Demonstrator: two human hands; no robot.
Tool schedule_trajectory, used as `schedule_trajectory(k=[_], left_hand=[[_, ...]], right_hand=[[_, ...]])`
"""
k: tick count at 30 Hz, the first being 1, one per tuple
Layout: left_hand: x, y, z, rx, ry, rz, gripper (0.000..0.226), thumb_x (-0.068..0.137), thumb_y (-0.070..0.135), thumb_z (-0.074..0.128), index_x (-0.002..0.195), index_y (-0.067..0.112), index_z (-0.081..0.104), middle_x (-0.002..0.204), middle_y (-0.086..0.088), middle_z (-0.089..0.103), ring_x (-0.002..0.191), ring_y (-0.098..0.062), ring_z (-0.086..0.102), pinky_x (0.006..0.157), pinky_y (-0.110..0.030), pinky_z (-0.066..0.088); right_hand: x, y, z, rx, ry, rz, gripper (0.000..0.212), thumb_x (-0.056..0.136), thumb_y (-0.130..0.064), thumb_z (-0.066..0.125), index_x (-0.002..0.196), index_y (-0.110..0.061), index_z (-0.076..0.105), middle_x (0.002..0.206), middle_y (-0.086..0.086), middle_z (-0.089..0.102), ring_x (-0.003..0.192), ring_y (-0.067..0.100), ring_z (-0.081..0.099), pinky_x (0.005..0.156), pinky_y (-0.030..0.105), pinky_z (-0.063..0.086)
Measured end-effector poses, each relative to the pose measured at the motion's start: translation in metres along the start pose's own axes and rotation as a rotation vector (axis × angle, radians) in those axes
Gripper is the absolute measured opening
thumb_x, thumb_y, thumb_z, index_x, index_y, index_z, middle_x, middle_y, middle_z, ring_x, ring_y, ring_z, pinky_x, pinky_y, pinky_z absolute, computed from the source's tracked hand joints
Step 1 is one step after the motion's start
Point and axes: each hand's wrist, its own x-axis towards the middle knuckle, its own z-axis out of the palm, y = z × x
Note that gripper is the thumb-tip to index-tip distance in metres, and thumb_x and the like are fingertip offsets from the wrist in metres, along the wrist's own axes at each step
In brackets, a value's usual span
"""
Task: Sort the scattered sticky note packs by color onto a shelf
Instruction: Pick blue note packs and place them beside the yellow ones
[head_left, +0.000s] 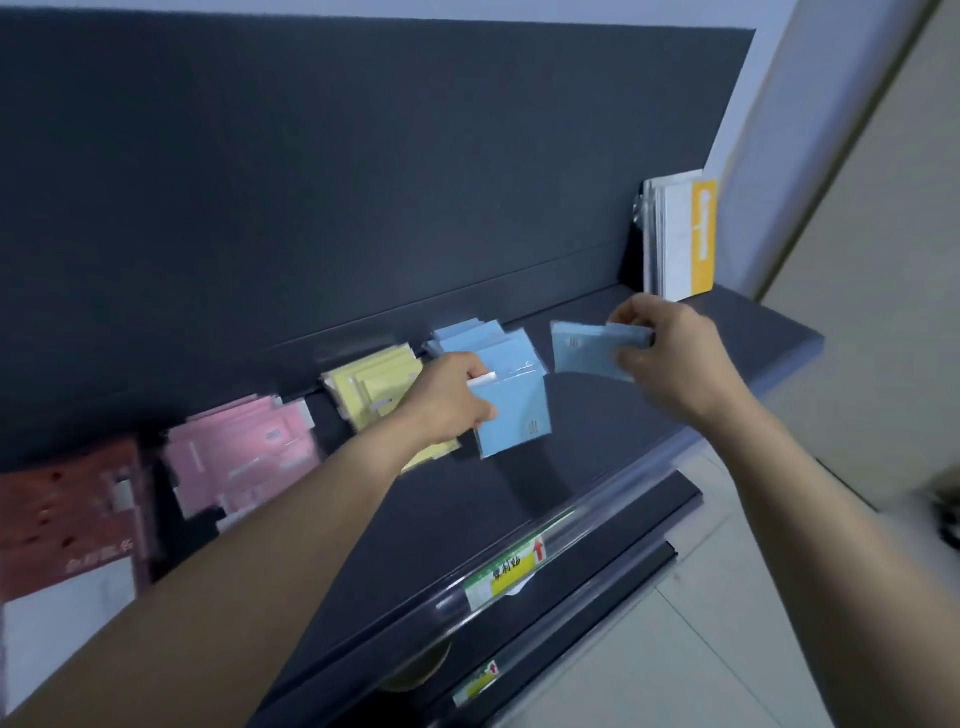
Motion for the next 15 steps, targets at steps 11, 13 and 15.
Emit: schedule_trajectory(k=[11, 13, 15], left_hand=[[0.085, -0.003, 0.039, 0.040, 0.151, -0.163, 0.021, 0.080, 0.012, 0.069, 0.095, 0.011, 0.053, 0.089, -0.005, 0.056, 0.070, -0.019, 0.057, 0.053, -0.024, 0.036], [0.097, -0.003, 0.040, 0.083, 0.208, -0.163, 0.027, 0.079, 0.014, 0.071, 0.102, 0.009, 0.057, 0.094, -0.005, 0.054, 0.076, -0.019, 0.051, 0.061, -0.025, 0.035], [0.109, -0.006, 0.040, 0.109, 0.251, -0.163, 0.035, 0.078, 0.015, 0.072, 0.110, 0.008, 0.059, 0.105, -0.005, 0.055, 0.087, -0.019, 0.052, 0.070, -0.024, 0.035]], right_hand=[[0.108, 0.066, 0.035, -0.053, -0.471, -0.139, 0.013, 0.082, -0.004, 0.060, 0.085, -0.016, 0.060, 0.070, -0.005, 0.053, 0.057, 0.011, 0.048, 0.044, 0.013, 0.036], [0.125, 0.071, 0.047, -0.077, -0.536, -0.195, 0.013, 0.081, -0.005, 0.062, 0.083, -0.018, 0.059, 0.073, -0.005, 0.054, 0.069, 0.015, 0.051, 0.051, 0.014, 0.037], [0.139, 0.074, 0.060, -0.071, -0.606, -0.224, 0.015, 0.081, -0.006, 0.064, 0.082, -0.020, 0.057, 0.080, -0.003, 0.055, 0.076, 0.016, 0.050, 0.055, 0.017, 0.038]])
